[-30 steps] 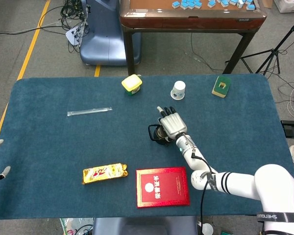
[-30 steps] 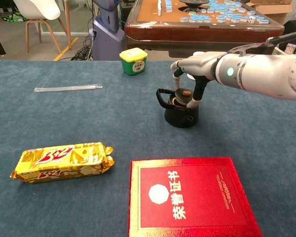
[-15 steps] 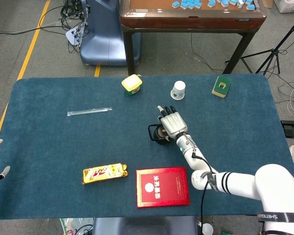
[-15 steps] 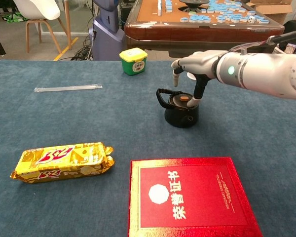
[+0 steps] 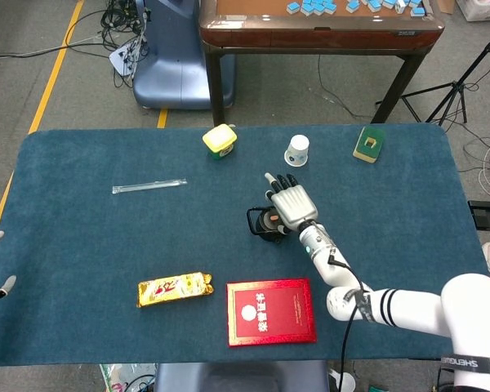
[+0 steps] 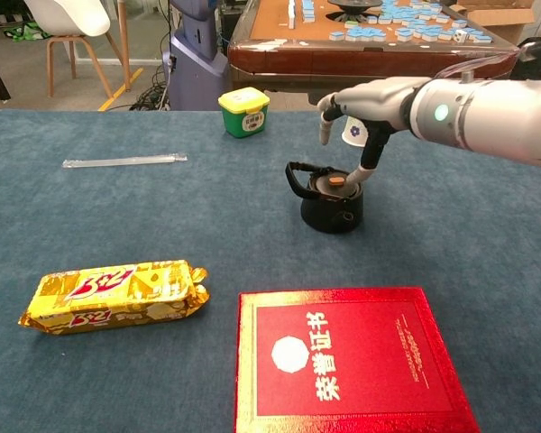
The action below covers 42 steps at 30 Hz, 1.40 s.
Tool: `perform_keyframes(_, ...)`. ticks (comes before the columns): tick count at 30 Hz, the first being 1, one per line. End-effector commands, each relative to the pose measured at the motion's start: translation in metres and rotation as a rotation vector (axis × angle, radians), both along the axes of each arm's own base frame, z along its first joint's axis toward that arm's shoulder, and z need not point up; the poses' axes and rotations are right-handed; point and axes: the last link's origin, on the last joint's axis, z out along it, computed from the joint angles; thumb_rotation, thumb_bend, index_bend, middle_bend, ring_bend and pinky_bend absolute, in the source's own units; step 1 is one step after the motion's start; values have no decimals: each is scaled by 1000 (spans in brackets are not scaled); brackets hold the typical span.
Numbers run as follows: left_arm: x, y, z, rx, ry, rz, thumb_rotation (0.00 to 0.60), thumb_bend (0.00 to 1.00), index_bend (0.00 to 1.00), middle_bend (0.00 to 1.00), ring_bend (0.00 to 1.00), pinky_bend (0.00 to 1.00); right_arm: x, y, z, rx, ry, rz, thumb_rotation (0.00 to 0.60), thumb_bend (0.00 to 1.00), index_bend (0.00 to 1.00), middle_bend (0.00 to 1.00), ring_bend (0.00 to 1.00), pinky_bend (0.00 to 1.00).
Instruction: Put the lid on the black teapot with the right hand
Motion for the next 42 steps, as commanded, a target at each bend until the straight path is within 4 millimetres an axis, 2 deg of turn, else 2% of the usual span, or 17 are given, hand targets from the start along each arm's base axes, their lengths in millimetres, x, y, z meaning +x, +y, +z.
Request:
perform_keyframes(1,2,1,0,-3,7,-1,600,297,85,0,0,0,-6,10,30,-51,-41,-1,600,207,277,0,0,0)
perform_keyframes(6,10,2,-2,-12,16,-13,600,297,85,0,0,0,-23,30,72,-131,-83,-8,600,206,277,0,0,0)
perform_keyframes(10,19,4,-3,-21,22,-22,600,296,85,0,0,0,-46,51,105,-195,-94,-33,600,207,277,0,0,0)
perform_keyframes(19,42,12,-15,-64,40,-44,600,296,85,0,0,0,-98,107,159,-288,-115,-102,600,206,274,0,0,0)
perform_keyframes(29,76,18,-26,-97,71,-102,600,297,86,0,0,0,-148,168,200,-385,-140,-158,600,207,273,0,0,0)
perform_keyframes(35,97,18,-33,-105,95,-145,600,296,85,0,0,0,-165,185,214,-421,-160,-174,600,206,273,0,0,0)
perform_keyframes(42,110,22,-38,-117,107,-170,600,297,85,0,0,0,-167,196,221,-442,-155,-166,600,206,273,0,0,0)
